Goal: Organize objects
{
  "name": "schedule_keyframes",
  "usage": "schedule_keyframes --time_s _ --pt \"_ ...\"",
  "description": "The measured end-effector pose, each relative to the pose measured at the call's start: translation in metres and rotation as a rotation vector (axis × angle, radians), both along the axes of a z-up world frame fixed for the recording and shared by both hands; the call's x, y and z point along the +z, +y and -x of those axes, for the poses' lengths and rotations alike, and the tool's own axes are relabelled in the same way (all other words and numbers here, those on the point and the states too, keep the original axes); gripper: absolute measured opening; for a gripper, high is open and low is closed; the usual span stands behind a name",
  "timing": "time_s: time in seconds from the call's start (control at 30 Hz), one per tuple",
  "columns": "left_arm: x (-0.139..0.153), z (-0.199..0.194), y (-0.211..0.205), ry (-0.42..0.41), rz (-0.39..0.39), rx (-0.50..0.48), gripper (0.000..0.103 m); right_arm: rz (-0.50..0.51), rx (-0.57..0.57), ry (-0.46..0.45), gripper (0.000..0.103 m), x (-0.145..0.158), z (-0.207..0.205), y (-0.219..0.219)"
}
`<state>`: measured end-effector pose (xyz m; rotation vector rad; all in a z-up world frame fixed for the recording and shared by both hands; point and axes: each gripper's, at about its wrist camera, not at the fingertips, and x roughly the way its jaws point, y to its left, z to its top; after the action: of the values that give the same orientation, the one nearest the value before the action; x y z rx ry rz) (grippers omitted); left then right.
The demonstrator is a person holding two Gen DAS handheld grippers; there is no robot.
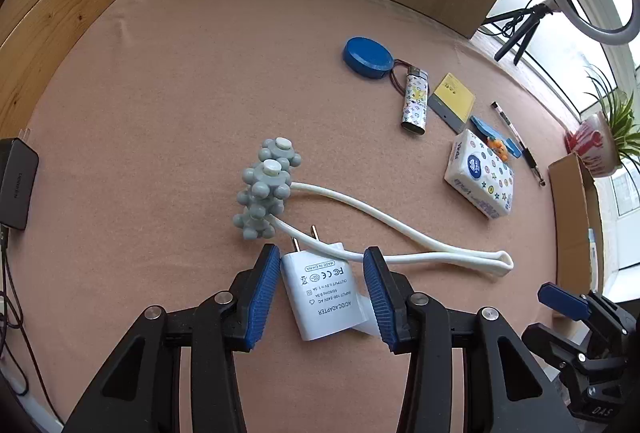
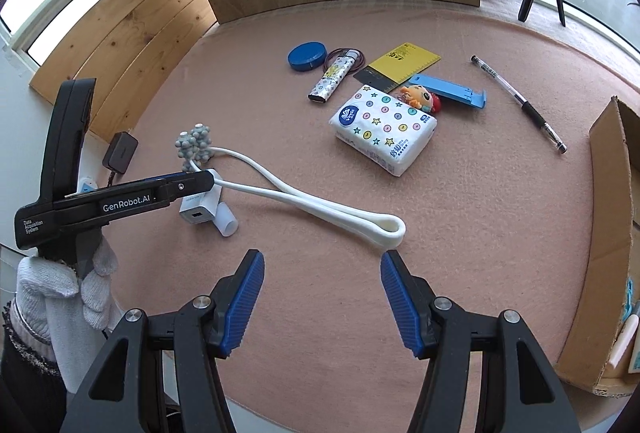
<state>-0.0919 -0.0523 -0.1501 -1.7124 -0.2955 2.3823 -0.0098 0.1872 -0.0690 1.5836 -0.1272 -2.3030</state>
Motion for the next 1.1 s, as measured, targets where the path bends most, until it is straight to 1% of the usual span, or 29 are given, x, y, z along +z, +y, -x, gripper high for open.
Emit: schedule_keyframes --time_s 0.2,0.27,0.33,0.43,0.53,0.7,0.8,1.1 --pt "-0.002 0.016 0.008 -0.004 0.005 -0.011 0.047 0.000 -0.006 -0.008 0.057 -0.003 0.001 -0.005" --pt "0.001 0.013 0.008 0.001 0.003 -0.018 0.047 -0.001 -0.006 -0.011 0.057 -0.004 0.003 -0.007" --pt "0.004 0.006 0.012 0.014 0.033 -0.035 0.047 -0.001 0.000 -0.012 0.057 -0.005 0.003 -0.010" --pt "0.008 -0.005 0.012 0.030 0.052 -0.053 0.047 -0.006 0.019 -0.007 0.057 -0.005 0.004 -0.016" --pt "0.007 -0.015 0.010 0.031 0.079 -0.062 0.047 -0.009 0.038 -0.005 0.057 -0.007 0.006 -0.023" --pt "-0.002 -0.023 0.005 0.013 0.081 -0.060 0.047 -0.010 0.080 -0.021 0.057 -0.014 0.009 -0.034" --pt "-0.007 -0.025 0.005 0.008 0.084 -0.060 0.041 -0.018 0.109 -0.026 0.057 -0.018 0.009 -0.042" --pt "-0.008 -0.041 -0.017 0.011 0.074 -0.015 0.040 -0.041 0.189 -0.024 0.057 -0.026 0.016 -0.067"
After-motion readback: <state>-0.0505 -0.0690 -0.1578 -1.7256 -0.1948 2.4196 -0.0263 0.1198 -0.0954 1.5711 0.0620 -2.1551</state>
